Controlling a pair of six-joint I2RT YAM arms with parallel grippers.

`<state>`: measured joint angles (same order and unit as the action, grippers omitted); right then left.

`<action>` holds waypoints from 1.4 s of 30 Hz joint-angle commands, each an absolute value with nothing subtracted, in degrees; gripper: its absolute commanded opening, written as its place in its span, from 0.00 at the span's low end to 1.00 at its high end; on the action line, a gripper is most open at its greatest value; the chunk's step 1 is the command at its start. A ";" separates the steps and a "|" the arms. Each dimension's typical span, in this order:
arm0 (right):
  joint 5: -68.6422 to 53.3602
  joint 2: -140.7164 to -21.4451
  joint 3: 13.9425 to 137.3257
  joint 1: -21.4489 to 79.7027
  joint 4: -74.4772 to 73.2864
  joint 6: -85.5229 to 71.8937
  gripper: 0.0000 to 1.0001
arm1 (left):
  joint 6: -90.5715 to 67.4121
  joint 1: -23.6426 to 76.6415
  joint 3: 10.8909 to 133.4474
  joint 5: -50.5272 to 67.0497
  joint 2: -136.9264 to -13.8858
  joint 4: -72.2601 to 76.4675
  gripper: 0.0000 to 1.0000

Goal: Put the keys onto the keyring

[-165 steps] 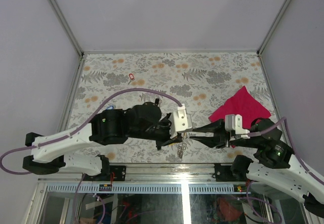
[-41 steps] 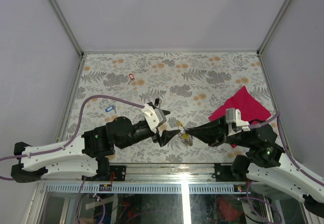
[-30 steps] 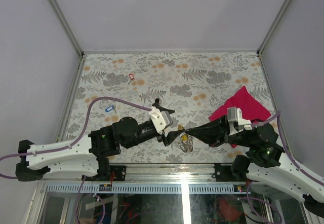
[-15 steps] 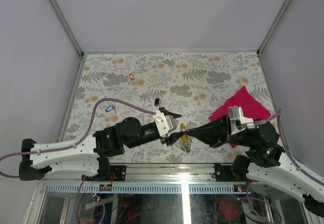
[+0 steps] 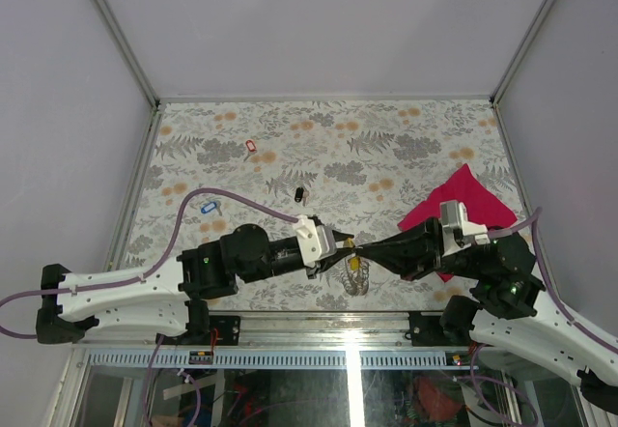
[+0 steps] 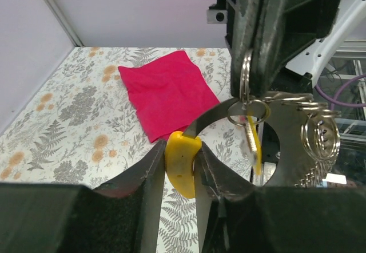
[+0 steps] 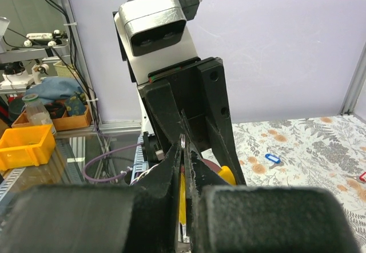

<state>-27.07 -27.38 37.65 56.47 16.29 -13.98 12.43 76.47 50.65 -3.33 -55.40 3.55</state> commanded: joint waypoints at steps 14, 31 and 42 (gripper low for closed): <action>-24.17 -25.70 43.89 56.45 9.75 -9.58 0.13 | 6.93 76.68 56.05 0.13 -56.48 -0.81 0.00; -19.52 -24.28 50.48 56.43 -5.70 -0.37 0.35 | 3.62 76.77 52.51 0.01 -55.13 2.03 0.00; -24.69 -21.38 48.82 56.45 -5.27 16.18 0.36 | 0.29 76.73 48.87 -0.28 -52.22 7.41 0.00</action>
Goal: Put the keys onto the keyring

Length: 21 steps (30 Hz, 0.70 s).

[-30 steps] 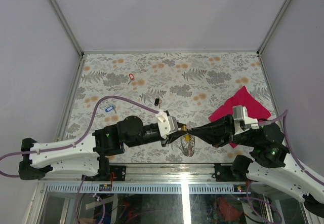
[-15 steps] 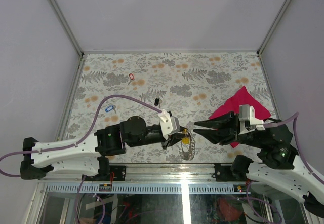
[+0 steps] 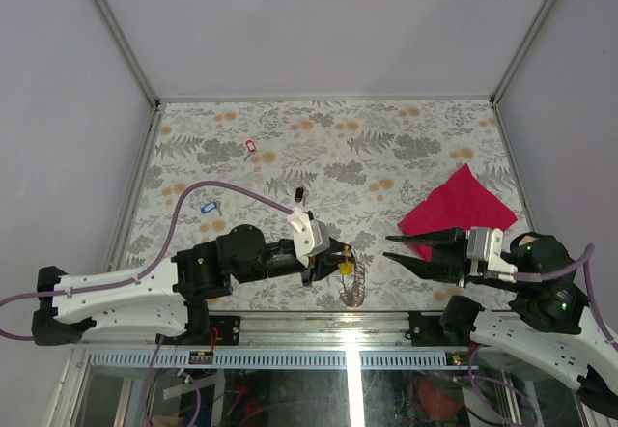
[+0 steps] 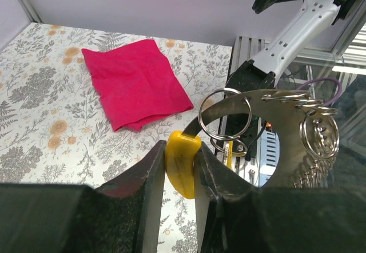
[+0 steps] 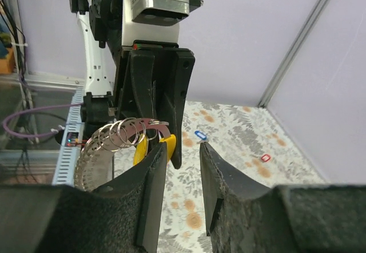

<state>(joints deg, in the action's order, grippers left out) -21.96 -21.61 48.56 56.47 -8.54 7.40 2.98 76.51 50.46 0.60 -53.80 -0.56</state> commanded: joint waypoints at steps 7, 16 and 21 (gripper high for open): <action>-32.05 -25.11 48.58 56.43 -2.95 25.68 0.36 | -1.00 76.72 46.10 1.62 -50.44 11.69 0.00; -35.88 -27.56 47.67 56.44 0.20 27.85 0.34 | -0.62 76.65 44.71 -0.68 -46.98 10.87 0.00; -36.13 -28.16 47.46 56.43 1.64 27.37 0.33 | -0.57 76.64 44.41 -1.51 -46.14 10.34 0.00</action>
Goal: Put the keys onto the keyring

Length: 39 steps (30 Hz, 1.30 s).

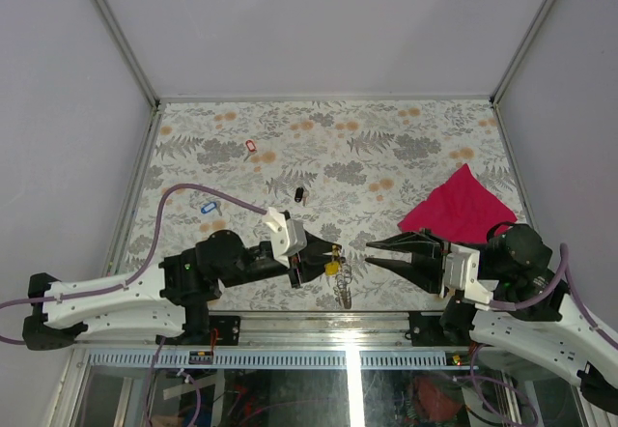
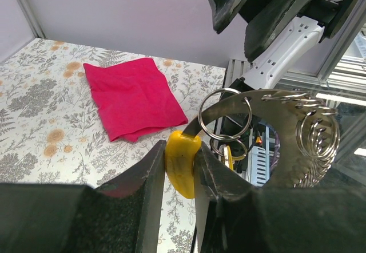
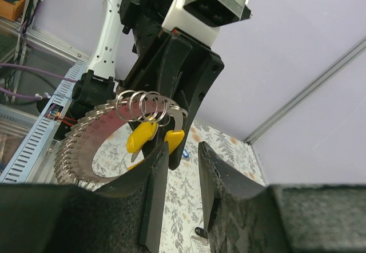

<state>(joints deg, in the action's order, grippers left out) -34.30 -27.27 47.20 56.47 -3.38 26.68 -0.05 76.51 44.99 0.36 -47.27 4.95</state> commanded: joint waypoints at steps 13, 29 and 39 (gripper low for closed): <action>-36.05 -32.44 46.72 56.45 7.37 26.32 0.31 | -0.26 76.72 43.79 -5.17 -42.01 6.70 0.00; -33.19 -38.55 45.12 57.57 12.78 26.75 0.30 | 0.23 76.62 43.20 -8.15 -38.27 1.64 0.00; -23.92 -38.55 39.63 64.38 14.34 28.09 0.29 | 0.43 76.07 42.34 -8.05 -37.68 1.13 0.00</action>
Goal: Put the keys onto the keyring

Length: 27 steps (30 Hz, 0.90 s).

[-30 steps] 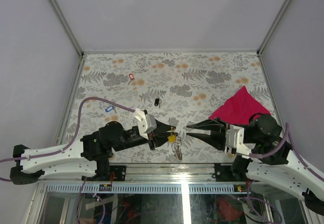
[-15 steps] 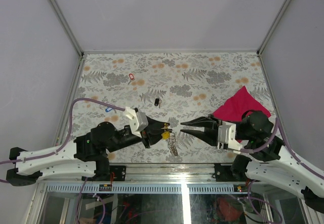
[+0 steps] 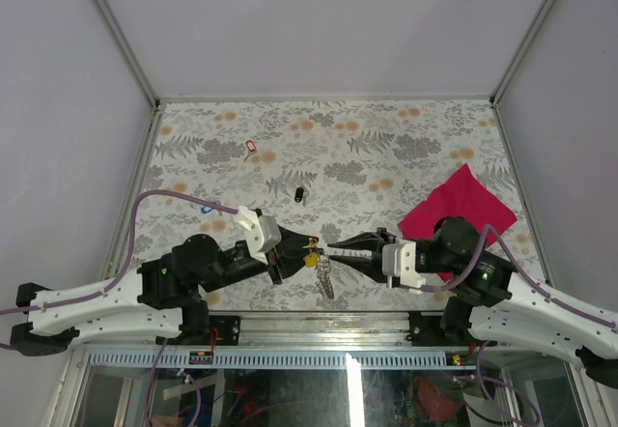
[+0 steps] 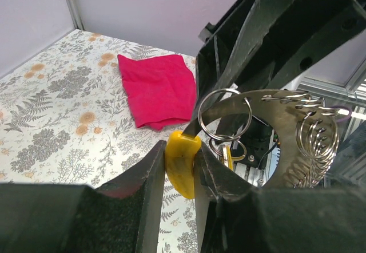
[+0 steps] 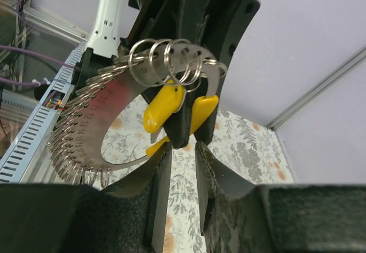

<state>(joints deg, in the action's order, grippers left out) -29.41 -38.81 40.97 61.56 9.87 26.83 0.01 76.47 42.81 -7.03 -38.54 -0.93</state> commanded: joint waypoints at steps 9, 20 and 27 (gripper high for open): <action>-19.33 -31.86 38.79 65.78 12.83 31.80 0.30 | 0.88 75.55 42.52 -5.59 -37.77 1.00 0.00; -27.78 -31.30 42.89 65.76 12.27 30.14 0.32 | 1.30 75.54 43.98 -2.38 -41.35 1.90 0.00; -30.99 -31.75 45.49 65.75 5.63 32.26 0.32 | 1.15 75.59 44.31 -1.26 -41.59 1.86 0.00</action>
<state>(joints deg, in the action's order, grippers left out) -28.21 -31.64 41.89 65.28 7.77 31.09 0.73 75.96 42.52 -2.66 -41.95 -0.93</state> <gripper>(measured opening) 0.317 0.238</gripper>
